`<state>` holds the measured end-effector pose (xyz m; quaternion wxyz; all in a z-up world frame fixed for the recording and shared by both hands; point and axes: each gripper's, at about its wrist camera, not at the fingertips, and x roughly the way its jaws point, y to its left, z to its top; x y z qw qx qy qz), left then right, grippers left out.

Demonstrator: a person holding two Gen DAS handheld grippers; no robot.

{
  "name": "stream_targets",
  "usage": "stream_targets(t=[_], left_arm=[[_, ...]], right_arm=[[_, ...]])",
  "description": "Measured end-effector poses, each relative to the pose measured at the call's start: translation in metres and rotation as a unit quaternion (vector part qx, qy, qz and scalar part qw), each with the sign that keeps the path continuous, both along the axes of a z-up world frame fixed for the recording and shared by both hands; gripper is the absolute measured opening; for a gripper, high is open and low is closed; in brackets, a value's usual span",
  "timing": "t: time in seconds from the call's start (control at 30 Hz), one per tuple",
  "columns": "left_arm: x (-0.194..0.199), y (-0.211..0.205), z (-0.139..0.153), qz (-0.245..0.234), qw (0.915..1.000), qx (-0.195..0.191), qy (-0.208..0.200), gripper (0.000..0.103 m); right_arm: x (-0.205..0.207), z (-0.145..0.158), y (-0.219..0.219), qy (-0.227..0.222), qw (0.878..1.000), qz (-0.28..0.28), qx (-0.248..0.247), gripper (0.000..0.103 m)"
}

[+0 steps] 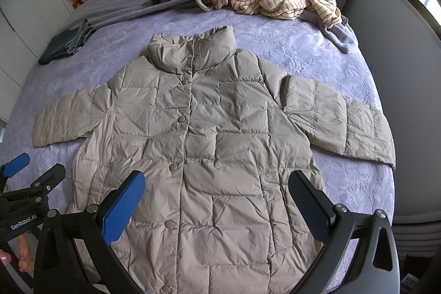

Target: Fold large clothes

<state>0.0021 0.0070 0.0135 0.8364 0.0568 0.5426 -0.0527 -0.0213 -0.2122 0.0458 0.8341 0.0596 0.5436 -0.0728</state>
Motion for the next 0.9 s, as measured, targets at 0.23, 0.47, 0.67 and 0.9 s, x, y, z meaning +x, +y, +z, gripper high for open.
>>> stream_targets(t=[0.23,0.47,0.67,0.9], left_arm=[[0.0004,0.0001,0.0005,0.0,1.0,0.0,0.001,0.103],[-0.0002,-0.0004,-0.0001,0.0,1.0,0.0,0.001,0.103],[-0.0003,-0.0008,-0.0001,0.0,1.0,0.0,0.001,0.103],[-0.0002,0.006,0.0004,0.003,1.0,-0.004,0.006,0.103]], right_arm=[[0.0005,0.0,0.0002,0.0,1.0,0.001,0.0,0.103],[0.002,0.0003,0.0018,0.001,1.0,0.001,-0.001,0.103],[0.0034,-0.0006,0.0036,0.002,1.0,0.0,-0.002,0.103],[0.0034,-0.0021,0.0088,0.011,1.0,0.0,-0.005,0.103]])
